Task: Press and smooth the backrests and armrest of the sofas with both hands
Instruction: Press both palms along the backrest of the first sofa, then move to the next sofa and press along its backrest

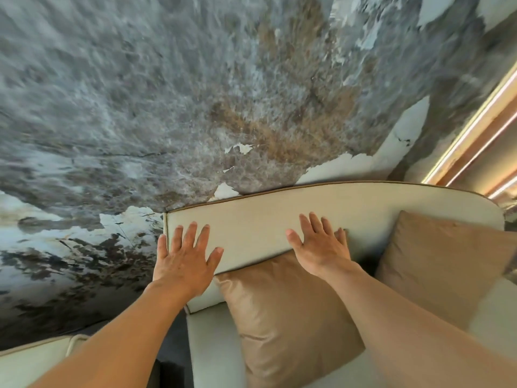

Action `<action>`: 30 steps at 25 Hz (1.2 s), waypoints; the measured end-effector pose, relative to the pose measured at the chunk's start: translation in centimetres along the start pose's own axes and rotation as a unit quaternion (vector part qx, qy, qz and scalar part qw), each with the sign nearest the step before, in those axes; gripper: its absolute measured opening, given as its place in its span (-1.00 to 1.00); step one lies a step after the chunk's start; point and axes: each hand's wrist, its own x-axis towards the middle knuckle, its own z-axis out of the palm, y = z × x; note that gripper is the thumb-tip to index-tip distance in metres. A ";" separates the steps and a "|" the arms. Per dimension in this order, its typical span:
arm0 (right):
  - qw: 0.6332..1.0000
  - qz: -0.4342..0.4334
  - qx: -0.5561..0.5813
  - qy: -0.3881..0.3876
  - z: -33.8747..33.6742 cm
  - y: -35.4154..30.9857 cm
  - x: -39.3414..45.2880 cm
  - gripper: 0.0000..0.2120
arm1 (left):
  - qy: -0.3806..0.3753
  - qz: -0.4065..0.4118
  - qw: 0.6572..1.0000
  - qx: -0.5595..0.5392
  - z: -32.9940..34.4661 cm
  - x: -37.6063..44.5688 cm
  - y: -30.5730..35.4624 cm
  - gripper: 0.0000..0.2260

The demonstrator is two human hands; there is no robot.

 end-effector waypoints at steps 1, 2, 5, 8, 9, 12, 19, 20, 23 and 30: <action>1.000 0.003 0.000 0.001 -0.8 -0.5 -1.6 -0.33 | -0.001 0.003 1.000 0.003 -1.0 -1.1 -0.3 -0.39; 1.000 0.004 -0.002 0.004 -1.6 -0.9 -3.2 -0.33 | -0.001 0.004 1.000 0.004 -2.1 -2.4 -0.6 -0.39; 1.000 0.003 0.001 0.008 -4.2 -1.7 -8.1 -0.32 | 0.003 0.008 1.000 0.005 -5.0 -6.4 -1.0 -0.39; 1.000 0.000 0.008 0.007 -5.8 -2.4 -12.8 -0.32 | 0.015 0.010 1.000 0.007 -6.9 -11.0 -0.9 -0.39; 1.000 -0.004 0.012 0.007 -6.3 -2.6 -14.5 -0.33 | 0.018 0.009 1.000 0.007 -7.4 -13.0 -1.0 -0.40; 0.999 -0.021 0.030 0.013 -7.3 -2.8 -20.5 -0.35 | 0.046 -0.006 0.999 0.003 -8.7 -20.1 -1.2 -0.40; 0.994 -0.084 0.049 0.043 -8.1 -2.1 -36.2 -0.37 | 0.101 -0.047 0.994 -0.014 -9.0 -36.6 -0.9 -0.39; 0.994 -0.092 0.047 0.042 -8.1 -2.1 -38.1 -0.36 | 0.108 -0.051 0.993 -0.014 -8.8 -38.6 -1.0 -0.40; 0.992 -0.110 0.039 0.039 -8.4 -2.8 -41.9 -0.36 | 0.121 -0.072 0.990 -0.024 -8.7 -43.1 -2.4 -0.40; 0.983 -0.175 0.041 0.044 -6.9 -8.1 -47.8 -0.35 | 0.133 -0.130 0.982 -0.009 -8.9 -51.9 -8.7 -0.40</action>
